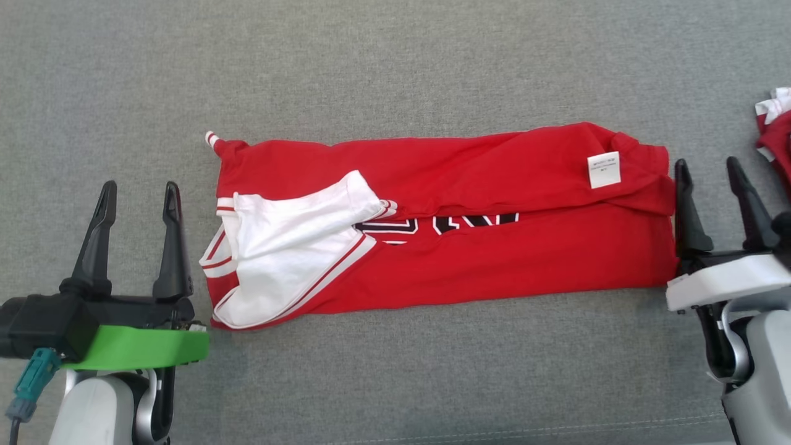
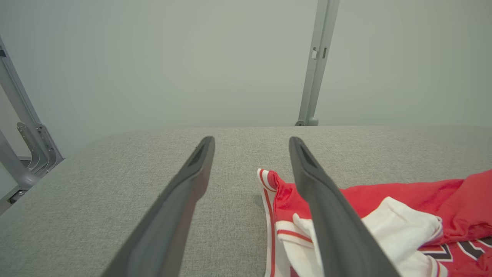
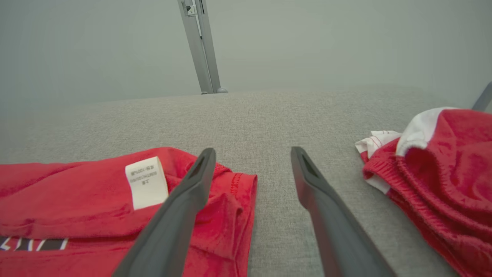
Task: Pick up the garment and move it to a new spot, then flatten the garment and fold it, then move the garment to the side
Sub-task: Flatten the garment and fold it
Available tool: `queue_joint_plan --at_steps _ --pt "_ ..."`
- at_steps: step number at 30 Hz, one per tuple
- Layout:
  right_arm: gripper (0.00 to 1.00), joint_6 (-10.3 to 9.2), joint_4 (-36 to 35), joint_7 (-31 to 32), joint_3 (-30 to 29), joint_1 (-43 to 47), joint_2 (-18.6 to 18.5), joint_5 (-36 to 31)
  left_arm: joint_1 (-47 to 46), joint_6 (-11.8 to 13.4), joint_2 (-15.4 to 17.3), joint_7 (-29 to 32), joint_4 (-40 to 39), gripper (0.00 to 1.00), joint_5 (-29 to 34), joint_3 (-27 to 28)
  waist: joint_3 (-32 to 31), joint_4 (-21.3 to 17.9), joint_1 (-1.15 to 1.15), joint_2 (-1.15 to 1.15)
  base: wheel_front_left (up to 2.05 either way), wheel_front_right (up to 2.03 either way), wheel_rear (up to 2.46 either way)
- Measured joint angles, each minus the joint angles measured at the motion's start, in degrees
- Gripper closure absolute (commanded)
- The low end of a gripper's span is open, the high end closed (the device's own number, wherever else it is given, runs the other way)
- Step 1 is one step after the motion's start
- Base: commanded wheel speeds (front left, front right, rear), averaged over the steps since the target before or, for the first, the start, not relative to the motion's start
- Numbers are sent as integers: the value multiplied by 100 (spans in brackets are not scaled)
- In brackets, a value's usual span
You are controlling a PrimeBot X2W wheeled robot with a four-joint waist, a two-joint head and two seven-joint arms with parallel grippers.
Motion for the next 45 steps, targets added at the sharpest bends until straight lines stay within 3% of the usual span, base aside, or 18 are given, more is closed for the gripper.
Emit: queue_joint_plan --at_steps 9,13,14,15,16,17,23,30,33,39,45 --pt "0 0 1372 86 460 -409 92 444 -160 -120 -119 0 112 0 66 -20 212 139 0 0 0 0 0" --pt "0 -1 1667 36 647 -456 122 673 -197 -167 -148 0 158 0 92 8 216 177 0 0 0 0 0" --pt "24 -3 1696 4 682 -459 129 720 -202 -170 -156 0 165 0 105 14 210 180 0 0 0 0 0" --pt "58 -5 1724 -31 712 -459 143 756 -206 -175 -167 0 170 0 108 27 205 179 0 0 0 0 0" --pt "58 -5 1746 -55 715 -459 167 790 -207 -178 -172 0 170 0 114 45 201 173 0 0 0 0 0" --pt "100 -5 1757 -90 728 -459 190 834 -209 -178 -176 0 170 0 118 65 197 164 0 0 0 0 0" --pt "100 7 1657 -109 719 -412 287 894 -209 -203 -197 0 143 0 212 169 146 80 0 0 0 0 0" --pt "100 5 1100 -83 -374 -96 -89 667 -181 -221 -214 0 110 0 255 257 27 -37 0 0 0 0 0" --pt "100 4 1003 -85 -487 -26 -218 599 -154 -226 -220 0 112 0 256 266 -13 -71 0 0 0 0 0" --pt "100 3 564 -83 -99 -90 -175 589 -87 -230 -227 0 136 0 274 270 -102 -141 0 0 0 0 0" --pt "100 -1 -302 204 677 -393 153 584 -46 -245 -207 0 148 0 314 233 -192 -216 0 0 0 0 0"
